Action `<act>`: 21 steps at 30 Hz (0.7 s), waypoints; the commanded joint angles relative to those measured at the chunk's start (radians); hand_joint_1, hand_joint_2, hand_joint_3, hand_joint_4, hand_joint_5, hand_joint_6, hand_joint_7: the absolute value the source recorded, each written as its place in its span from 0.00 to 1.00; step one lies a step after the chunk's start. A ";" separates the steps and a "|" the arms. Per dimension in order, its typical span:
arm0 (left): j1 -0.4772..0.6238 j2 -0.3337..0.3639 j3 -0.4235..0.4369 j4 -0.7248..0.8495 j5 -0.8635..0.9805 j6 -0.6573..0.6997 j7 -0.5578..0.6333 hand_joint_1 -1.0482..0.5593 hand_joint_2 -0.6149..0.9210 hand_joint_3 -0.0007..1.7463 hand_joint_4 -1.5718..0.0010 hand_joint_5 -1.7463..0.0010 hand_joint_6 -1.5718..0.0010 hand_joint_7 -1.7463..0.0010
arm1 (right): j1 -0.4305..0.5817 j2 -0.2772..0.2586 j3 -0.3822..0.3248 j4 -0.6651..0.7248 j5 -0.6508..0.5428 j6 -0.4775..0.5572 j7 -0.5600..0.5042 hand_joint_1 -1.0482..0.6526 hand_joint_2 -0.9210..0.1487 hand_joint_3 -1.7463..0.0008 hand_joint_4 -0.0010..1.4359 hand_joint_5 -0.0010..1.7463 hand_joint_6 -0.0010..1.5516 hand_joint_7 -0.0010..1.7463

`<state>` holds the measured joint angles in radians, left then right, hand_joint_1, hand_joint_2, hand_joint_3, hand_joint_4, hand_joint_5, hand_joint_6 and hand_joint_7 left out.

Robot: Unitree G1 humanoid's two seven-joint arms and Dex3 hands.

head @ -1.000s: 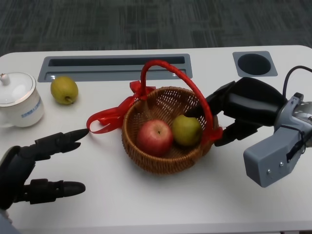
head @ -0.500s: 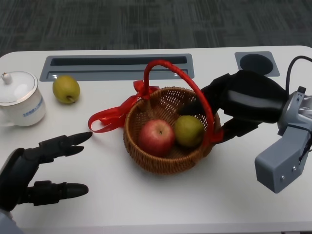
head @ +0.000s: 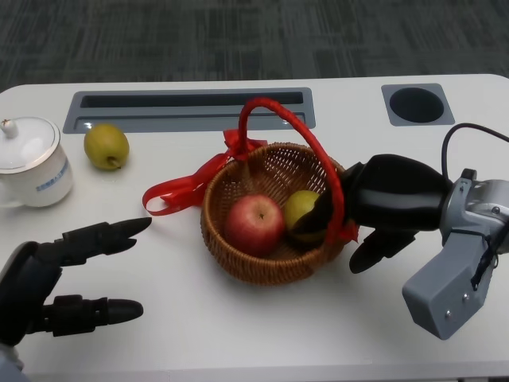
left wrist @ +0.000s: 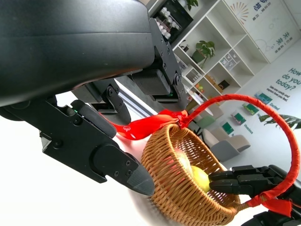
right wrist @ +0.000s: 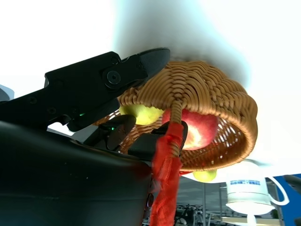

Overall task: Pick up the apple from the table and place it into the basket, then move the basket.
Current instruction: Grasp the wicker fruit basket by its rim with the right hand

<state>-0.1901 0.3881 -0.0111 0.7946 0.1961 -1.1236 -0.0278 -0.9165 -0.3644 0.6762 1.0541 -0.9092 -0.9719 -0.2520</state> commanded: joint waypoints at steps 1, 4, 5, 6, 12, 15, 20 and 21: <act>0.022 0.001 0.020 -0.020 0.008 -0.007 0.022 0.37 0.82 0.00 0.41 0.99 0.53 0.99 | -0.012 0.021 0.045 0.042 -0.044 0.014 -0.030 0.21 0.12 1.00 0.53 0.01 0.44 0.00; 0.030 -0.006 0.030 -0.038 0.026 0.003 0.038 0.36 0.83 0.00 0.41 0.99 0.52 0.99 | -0.018 0.054 0.074 0.085 -0.059 0.036 -0.046 0.23 0.13 1.00 0.53 0.01 0.44 0.00; 0.033 -0.009 0.032 -0.043 0.032 0.005 0.046 0.35 0.83 0.00 0.41 0.99 0.52 0.99 | -0.020 0.066 0.082 0.101 -0.061 0.047 -0.048 0.25 0.13 1.00 0.53 0.00 0.44 0.00; 0.036 -0.013 0.034 -0.048 0.037 0.004 0.053 0.35 0.83 0.00 0.40 0.99 0.52 0.99 | -0.021 0.079 0.090 0.117 -0.063 0.060 -0.049 0.27 0.14 1.00 0.53 0.00 0.44 0.00; 0.066 -0.030 0.046 -0.089 0.067 0.015 0.092 0.35 0.82 0.00 0.39 0.99 0.51 0.99 | -0.028 0.129 0.157 0.181 -0.098 0.142 -0.104 0.38 0.09 0.99 0.64 0.03 0.52 0.02; 0.083 -0.034 0.056 -0.110 0.079 0.026 0.110 0.34 0.83 0.00 0.39 0.99 0.50 0.99 | -0.029 0.144 0.180 0.198 -0.101 0.168 -0.144 0.47 0.12 1.00 0.75 0.05 0.63 0.03; 0.092 -0.035 0.072 -0.120 0.076 0.022 0.122 0.34 0.83 0.00 0.39 0.99 0.50 0.99 | -0.035 0.145 0.196 0.210 -0.084 0.180 -0.146 0.53 0.19 1.00 0.80 0.05 0.65 0.02; 0.093 -0.036 0.074 -0.121 0.071 0.021 0.123 0.34 0.82 0.00 0.38 0.99 0.49 0.99 | -0.035 0.141 0.198 0.210 -0.084 0.177 -0.147 0.53 0.19 1.00 0.80 0.05 0.65 0.02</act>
<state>-0.1056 0.3446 0.0480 0.6818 0.2754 -1.1030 0.0768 -0.9874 -0.2289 0.8387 1.2363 -0.9591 -0.8002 -0.4449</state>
